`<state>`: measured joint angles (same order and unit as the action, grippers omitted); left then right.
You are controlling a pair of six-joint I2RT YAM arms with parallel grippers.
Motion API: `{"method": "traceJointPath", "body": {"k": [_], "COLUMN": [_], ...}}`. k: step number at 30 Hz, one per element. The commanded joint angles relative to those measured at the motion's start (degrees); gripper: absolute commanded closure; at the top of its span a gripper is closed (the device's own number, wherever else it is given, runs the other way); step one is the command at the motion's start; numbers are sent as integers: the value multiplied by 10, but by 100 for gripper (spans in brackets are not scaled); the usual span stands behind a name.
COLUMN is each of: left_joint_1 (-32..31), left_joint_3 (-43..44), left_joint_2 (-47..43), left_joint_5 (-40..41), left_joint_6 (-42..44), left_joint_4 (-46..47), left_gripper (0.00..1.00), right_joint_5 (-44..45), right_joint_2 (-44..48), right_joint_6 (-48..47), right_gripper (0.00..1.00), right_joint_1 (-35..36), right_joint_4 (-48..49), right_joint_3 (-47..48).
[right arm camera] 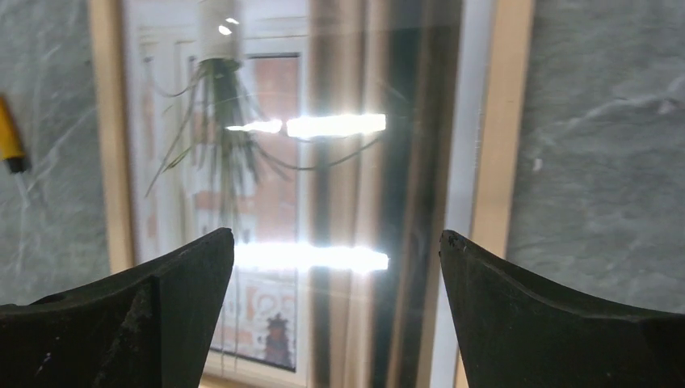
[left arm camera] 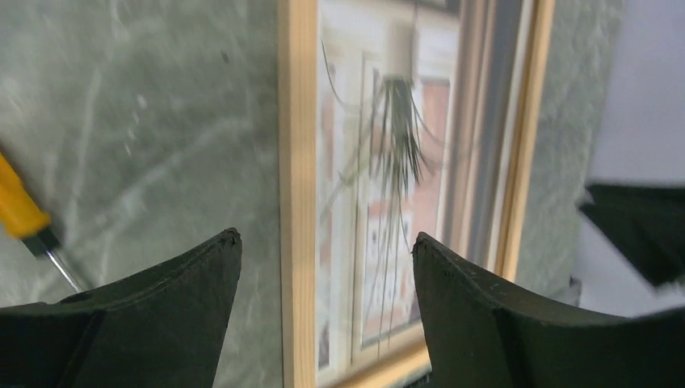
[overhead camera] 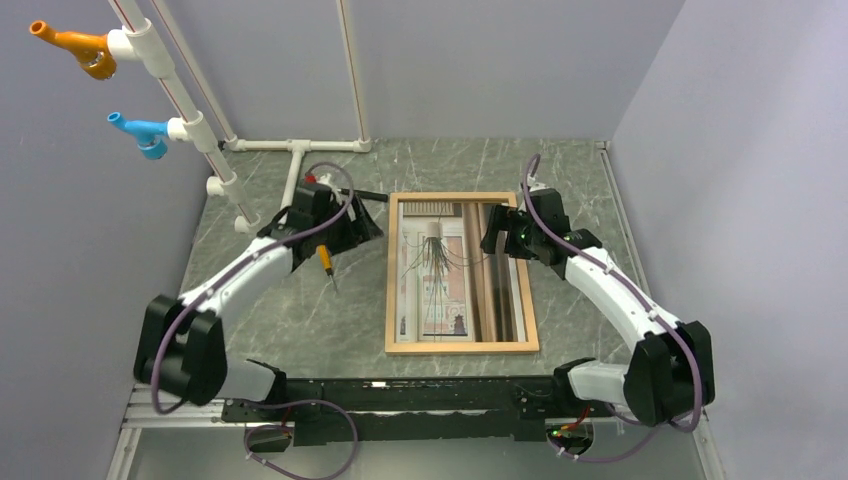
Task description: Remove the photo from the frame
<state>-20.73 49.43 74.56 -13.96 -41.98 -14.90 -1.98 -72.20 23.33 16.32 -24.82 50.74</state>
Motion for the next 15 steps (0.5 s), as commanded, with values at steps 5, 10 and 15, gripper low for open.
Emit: {"method": "traceJointPath", "body": {"k": [5, 10, 15], "left_joint_1": [9, 12, 15], "left_joint_3": [162, 208, 239], "left_joint_2": [204, 295, 361], "left_joint_5": [133, 179, 206], "left_joint_6": [-14, -58, -81], "left_joint_4": [76, 138, 214], "left_gripper": [19, 19, 16], "right_joint_5": [-46, -24, -26], "right_joint_2": [56, 77, 96], "right_joint_6": [8, -3, 0], "right_gripper": [0, 0, 0], "right_joint_1": [28, 26, 22], "right_joint_4": [36, 17, 30], "right_joint_3": [-11, -18, -34]}}
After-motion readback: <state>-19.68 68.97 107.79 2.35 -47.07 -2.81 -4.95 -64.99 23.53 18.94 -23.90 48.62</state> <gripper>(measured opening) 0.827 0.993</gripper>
